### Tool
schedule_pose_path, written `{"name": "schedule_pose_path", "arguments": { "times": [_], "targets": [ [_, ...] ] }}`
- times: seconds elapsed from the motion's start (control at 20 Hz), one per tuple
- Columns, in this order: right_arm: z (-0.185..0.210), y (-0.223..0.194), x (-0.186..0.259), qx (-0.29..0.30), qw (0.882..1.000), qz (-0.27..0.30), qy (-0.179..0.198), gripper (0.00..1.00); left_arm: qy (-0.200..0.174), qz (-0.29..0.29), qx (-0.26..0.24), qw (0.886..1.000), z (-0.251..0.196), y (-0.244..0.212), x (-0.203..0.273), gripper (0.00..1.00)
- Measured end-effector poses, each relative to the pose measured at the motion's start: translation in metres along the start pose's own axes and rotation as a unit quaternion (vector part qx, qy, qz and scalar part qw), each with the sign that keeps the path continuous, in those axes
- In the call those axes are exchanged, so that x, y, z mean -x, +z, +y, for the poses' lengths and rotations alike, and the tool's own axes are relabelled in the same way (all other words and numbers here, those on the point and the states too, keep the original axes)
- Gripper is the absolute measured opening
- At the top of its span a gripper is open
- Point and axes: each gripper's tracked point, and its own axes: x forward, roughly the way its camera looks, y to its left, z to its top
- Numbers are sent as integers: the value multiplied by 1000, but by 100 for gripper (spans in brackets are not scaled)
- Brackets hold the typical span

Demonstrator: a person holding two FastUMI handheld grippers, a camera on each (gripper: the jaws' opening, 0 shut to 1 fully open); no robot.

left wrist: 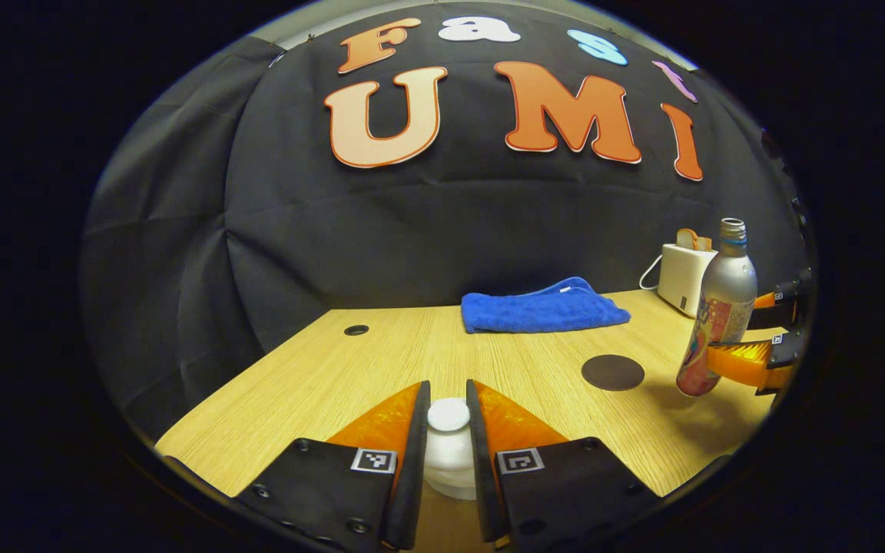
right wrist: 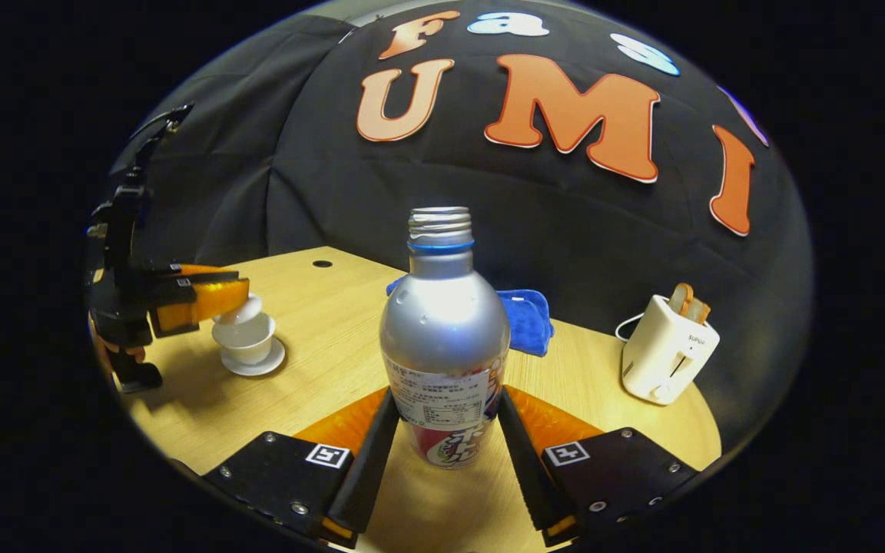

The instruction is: Open the teacup lid with one hand, grasp the water bottle and pour water into the teacup with the other hand; after pouring, place the water bottle on the coaster and then close the teacup lid.

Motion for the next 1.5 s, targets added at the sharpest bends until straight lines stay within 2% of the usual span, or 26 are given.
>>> {"name": "schedule_pose_path", "arguments": {
  "times": [0.3, 0.5, 0.65, 0.95, 1.25, 1.5],
  "targets": [
    [4, 11, -5, 69, 998, 4, -14, 77, 15, -14, 0, 1000, 21, 8, 9, 34],
    [9, 21, -7, 122, 992, 0, -24, 77, 32, -19, 9, 999, 45, 9, 17, 34],
    [25, 28, -16, 162, 987, -2, -18, 77, 45, -20, 20, 999, 63, 8, 23, 34],
    [59, 36, -31, 241, 971, -9, -5, 77, 71, -29, 32, 997, 100, 10, 39, 34],
    [68, 48, -35, 334, 942, -22, -22, 77, 89, -24, 38, 995, 130, 1, 50, 34],
    [85, 48, -52, 370, 929, -15, -9, 77, 101, -20, 38, 994, 146, -5, 57, 34]
  ]
}}
